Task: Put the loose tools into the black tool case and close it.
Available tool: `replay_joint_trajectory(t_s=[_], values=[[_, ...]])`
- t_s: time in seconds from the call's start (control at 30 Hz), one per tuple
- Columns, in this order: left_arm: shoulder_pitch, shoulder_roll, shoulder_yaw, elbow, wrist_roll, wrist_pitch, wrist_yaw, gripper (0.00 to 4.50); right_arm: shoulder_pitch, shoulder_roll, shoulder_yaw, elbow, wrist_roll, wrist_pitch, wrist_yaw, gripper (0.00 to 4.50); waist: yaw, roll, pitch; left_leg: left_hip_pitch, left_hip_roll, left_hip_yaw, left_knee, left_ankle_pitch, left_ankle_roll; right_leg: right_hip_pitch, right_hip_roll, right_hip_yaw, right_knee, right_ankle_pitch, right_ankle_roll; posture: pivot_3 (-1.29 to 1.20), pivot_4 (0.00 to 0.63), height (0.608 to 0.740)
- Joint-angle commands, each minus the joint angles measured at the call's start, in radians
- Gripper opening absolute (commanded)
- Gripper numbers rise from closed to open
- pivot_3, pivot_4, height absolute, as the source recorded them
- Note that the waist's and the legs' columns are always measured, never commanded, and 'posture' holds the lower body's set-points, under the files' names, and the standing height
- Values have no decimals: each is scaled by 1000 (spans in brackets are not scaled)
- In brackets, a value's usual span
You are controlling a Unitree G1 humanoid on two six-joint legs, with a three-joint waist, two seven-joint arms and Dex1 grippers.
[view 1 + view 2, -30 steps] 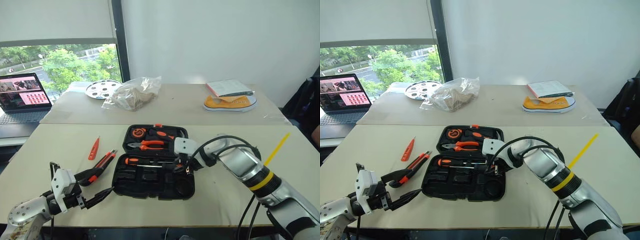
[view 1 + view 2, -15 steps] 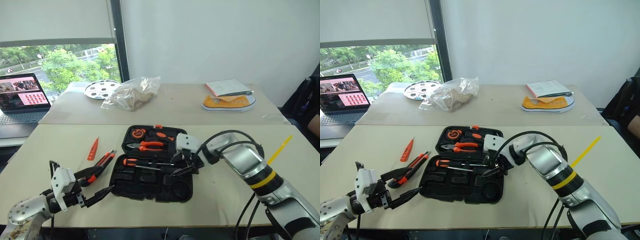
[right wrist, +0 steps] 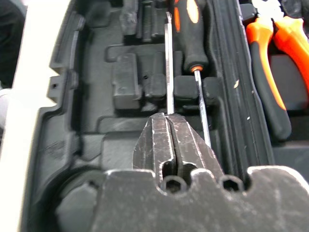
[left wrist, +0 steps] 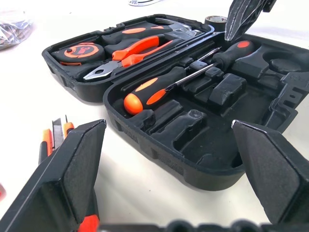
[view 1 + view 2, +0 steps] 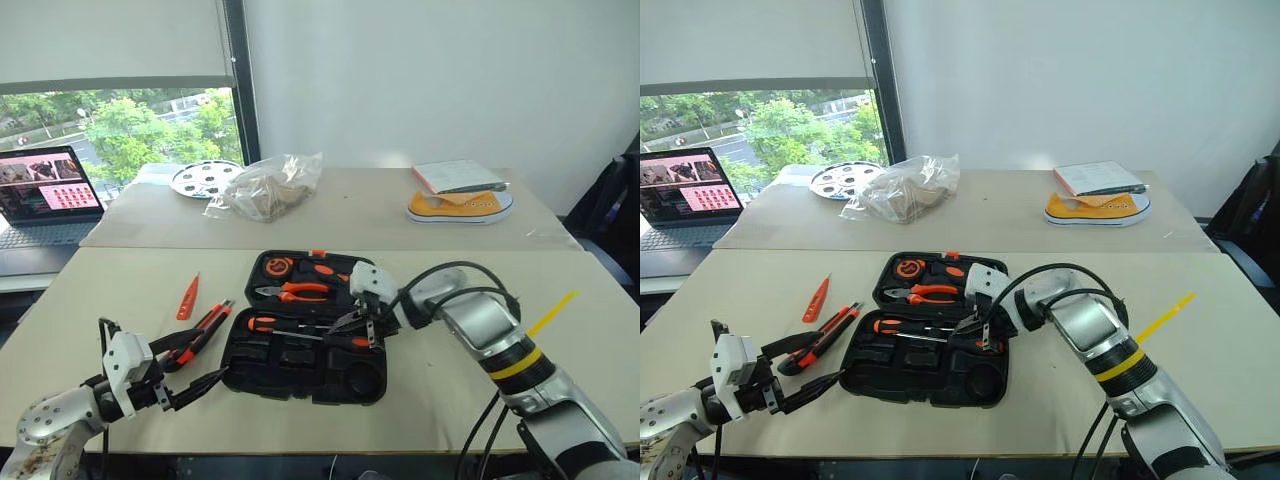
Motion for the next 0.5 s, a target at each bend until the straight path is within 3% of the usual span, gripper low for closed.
replay_joint_trajectory(t_s=[0.03,0.4,0.5], values=[[7,9,10,-14,2,-11,2,4500,5,19,26,17,-30,-29,-13,61,0,0,0,0,0,0,0,0,0,0,0,0,0,0,0,0,150,740],[38,11,32,-28,6,-10,25,4500,11,83,53,97,-69,-45,-14,61,-20,-1,-2,5,1,-2,0,1,-2,3,1,2,1,1,-2,0,150,740],[66,4,66,-33,-4,-18,42,4500,46,109,-73,32,43,-133,10,61,-25,-1,-2,6,1,-2,-1,2,-3,3,0,3,2,2,-3,0,150,740]])
